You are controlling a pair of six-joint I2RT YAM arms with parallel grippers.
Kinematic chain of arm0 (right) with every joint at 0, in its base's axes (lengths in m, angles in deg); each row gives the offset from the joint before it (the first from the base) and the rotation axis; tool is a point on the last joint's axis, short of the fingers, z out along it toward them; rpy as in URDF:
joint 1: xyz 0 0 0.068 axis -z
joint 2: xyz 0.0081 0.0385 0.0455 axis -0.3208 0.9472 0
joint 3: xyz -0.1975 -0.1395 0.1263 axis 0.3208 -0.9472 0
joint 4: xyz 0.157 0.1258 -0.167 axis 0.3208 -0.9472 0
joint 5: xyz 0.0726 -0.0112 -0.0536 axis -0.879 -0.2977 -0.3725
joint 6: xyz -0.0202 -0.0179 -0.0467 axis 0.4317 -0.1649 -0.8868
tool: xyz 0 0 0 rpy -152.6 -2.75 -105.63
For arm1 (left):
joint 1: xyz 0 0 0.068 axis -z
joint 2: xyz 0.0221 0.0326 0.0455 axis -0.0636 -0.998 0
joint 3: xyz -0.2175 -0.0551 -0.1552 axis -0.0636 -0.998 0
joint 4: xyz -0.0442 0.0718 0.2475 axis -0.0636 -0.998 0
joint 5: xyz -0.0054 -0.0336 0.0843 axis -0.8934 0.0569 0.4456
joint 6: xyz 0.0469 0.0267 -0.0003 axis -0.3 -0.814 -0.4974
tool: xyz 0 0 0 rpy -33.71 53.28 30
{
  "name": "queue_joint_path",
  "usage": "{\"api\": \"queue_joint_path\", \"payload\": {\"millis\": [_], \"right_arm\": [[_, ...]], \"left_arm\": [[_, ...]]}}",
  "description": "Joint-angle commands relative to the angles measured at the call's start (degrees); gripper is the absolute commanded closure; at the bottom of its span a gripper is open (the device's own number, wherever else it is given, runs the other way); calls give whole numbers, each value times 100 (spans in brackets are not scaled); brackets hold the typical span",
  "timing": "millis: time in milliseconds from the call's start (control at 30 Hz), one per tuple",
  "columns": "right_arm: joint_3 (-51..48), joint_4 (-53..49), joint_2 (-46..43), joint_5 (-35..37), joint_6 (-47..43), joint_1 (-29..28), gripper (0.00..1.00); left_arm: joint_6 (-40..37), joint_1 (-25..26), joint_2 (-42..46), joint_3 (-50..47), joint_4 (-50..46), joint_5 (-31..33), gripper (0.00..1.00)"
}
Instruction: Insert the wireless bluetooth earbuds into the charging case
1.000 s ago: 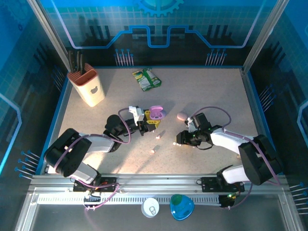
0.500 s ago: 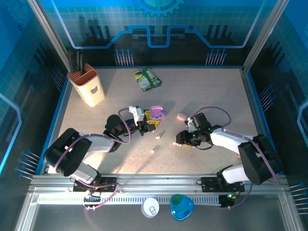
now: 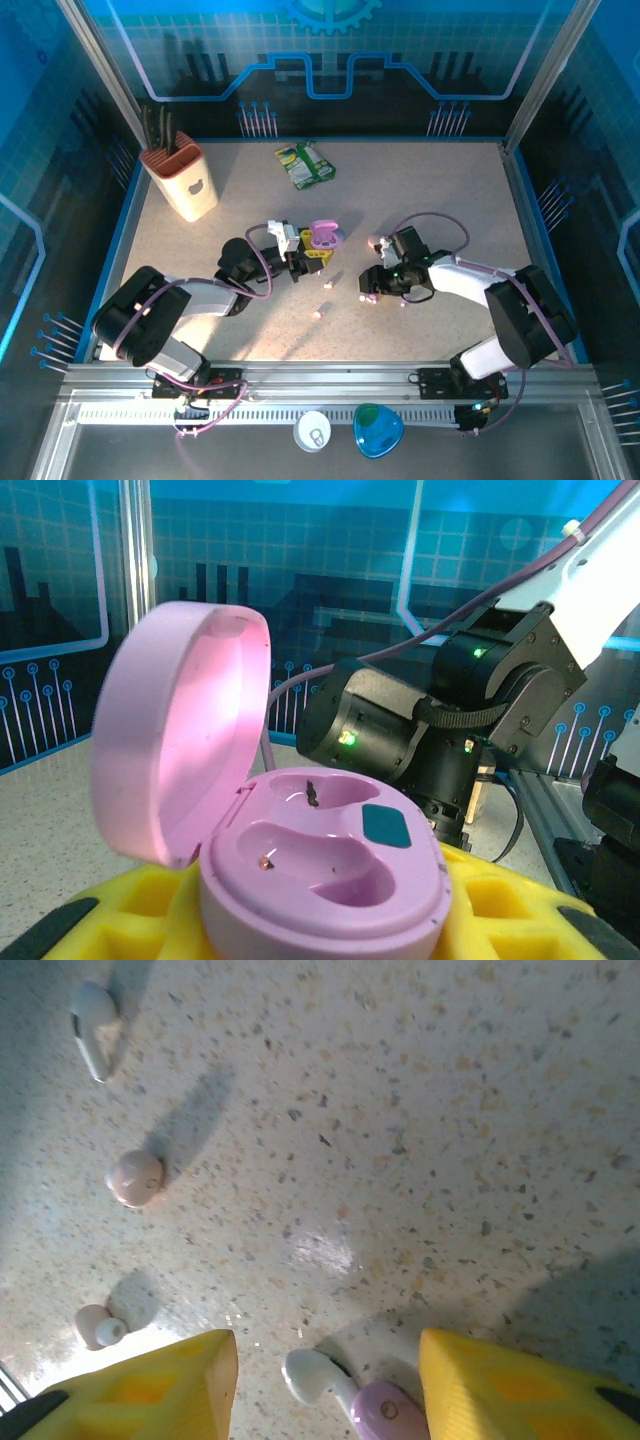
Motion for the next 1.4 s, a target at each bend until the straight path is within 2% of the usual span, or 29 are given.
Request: {"api": "queue_joint_path", "payload": {"millis": [0,367,767,1100,1367], "right_arm": [[61,12,154,-152,-169,-49,49],[-327,-27,-186,-184,-122,3,54],[-465,75,-160,-203,-13,1,63],[-568,-133,-357,-144,-53,9,63],[-654,-95,-438,-167,4,10,68]], "left_arm": [[94,-44,30,-71,174,-160,63],[94,-56,43,-94,176,-170,63],[133,-72,-18,-51,172,-187,63],[152,-80,-71,-6,168,-205,63],[180,-80,-89,28,175,-222,63]]}}
